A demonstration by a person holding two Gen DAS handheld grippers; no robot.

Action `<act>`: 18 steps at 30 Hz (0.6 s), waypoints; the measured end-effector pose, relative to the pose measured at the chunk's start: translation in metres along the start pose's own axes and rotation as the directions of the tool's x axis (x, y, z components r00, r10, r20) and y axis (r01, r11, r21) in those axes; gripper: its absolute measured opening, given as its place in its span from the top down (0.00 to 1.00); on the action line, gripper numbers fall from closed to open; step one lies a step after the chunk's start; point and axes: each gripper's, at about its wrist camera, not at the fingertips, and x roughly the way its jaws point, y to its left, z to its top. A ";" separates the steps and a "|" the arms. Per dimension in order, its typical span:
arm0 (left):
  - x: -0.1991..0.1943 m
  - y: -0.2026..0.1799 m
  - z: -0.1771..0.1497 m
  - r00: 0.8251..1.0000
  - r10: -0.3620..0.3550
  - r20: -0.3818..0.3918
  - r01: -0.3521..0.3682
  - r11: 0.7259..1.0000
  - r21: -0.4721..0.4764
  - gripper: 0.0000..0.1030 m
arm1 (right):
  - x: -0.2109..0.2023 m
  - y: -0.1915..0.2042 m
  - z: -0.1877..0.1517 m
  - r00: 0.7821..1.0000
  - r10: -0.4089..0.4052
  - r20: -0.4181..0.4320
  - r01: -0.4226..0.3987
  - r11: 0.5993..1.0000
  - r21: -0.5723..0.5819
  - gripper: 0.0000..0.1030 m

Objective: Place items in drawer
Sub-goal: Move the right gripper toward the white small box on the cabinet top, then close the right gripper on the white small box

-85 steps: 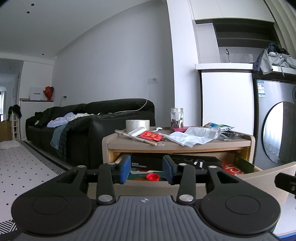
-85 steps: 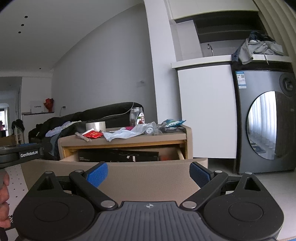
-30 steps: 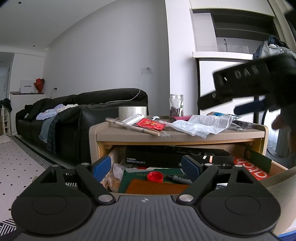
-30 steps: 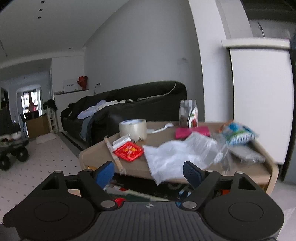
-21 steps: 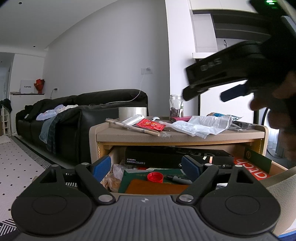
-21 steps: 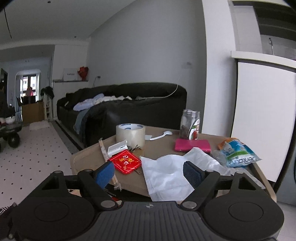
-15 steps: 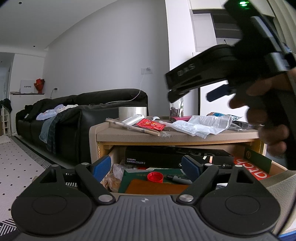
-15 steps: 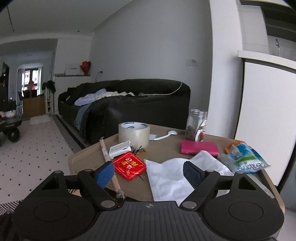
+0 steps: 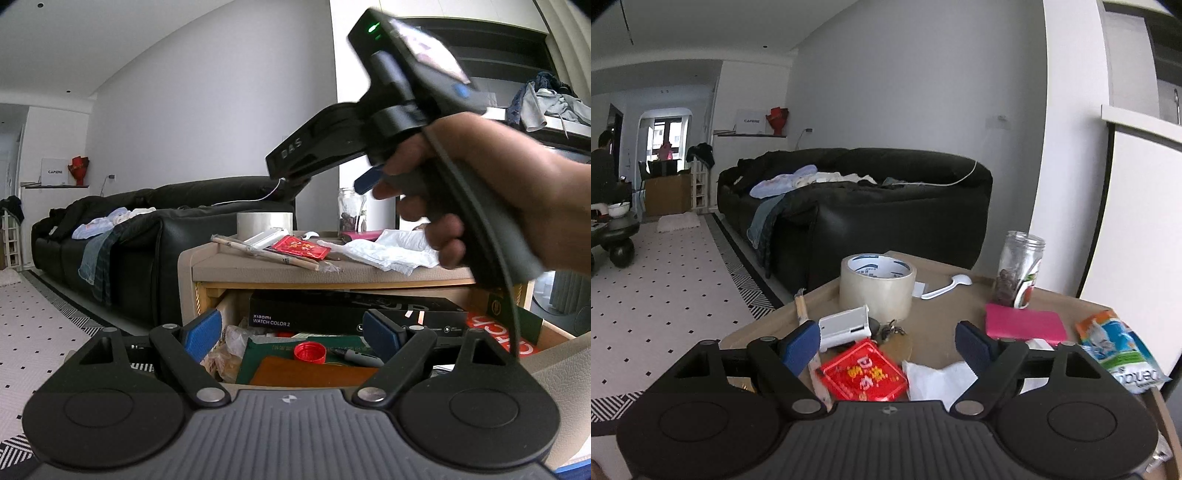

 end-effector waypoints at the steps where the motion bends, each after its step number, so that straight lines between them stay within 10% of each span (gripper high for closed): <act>1: 0.000 0.000 0.000 1.000 0.000 0.000 0.000 1.000 0.000 0.17 | 0.005 0.000 0.002 1.000 0.005 -0.004 -0.005 1.000 -0.001 0.19; 18: -0.001 -0.001 0.003 1.000 0.001 -0.006 -0.001 1.000 0.000 0.17 | 0.085 -0.015 0.018 0.979 0.166 -0.122 -0.146 0.977 0.154 0.25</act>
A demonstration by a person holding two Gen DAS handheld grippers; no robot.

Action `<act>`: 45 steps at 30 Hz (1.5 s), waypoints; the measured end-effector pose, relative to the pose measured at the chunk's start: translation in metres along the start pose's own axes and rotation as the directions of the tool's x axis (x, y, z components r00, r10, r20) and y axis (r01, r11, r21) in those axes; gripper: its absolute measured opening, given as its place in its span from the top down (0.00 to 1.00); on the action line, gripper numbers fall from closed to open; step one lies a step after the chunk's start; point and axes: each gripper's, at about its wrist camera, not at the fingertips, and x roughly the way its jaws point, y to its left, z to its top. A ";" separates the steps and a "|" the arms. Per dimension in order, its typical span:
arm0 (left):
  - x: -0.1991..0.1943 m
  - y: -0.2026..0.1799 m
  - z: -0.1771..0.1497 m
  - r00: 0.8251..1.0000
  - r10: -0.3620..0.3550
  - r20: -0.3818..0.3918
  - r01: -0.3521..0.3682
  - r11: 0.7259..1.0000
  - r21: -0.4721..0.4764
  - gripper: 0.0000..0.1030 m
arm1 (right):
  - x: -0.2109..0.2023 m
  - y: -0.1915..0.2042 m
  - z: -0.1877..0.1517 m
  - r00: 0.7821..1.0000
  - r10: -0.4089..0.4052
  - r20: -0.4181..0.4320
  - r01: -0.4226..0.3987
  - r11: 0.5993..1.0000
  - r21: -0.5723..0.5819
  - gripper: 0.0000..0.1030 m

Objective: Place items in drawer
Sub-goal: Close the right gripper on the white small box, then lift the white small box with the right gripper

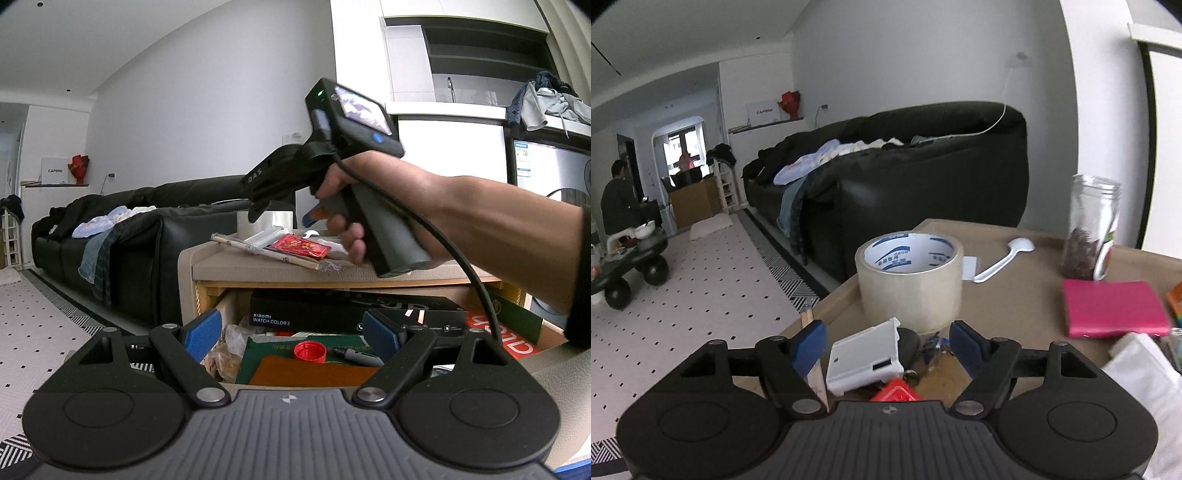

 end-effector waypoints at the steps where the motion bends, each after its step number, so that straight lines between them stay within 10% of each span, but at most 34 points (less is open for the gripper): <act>1: 0.000 0.000 0.000 1.000 0.000 0.000 0.000 1.000 0.000 0.17 | 0.002 0.001 0.001 1.000 -0.004 -0.001 0.004 1.000 -0.006 0.25; 25: -0.001 0.000 -0.001 1.000 0.001 -0.003 -0.001 1.000 0.001 0.17 | 0.012 0.037 -0.030 0.994 -0.105 0.025 0.107 0.943 -0.314 0.33; 45: -0.001 0.000 -0.002 1.000 0.002 -0.001 -0.002 1.000 0.001 0.17 | 0.003 0.026 -0.023 0.987 -0.110 0.115 0.133 0.965 -0.226 0.46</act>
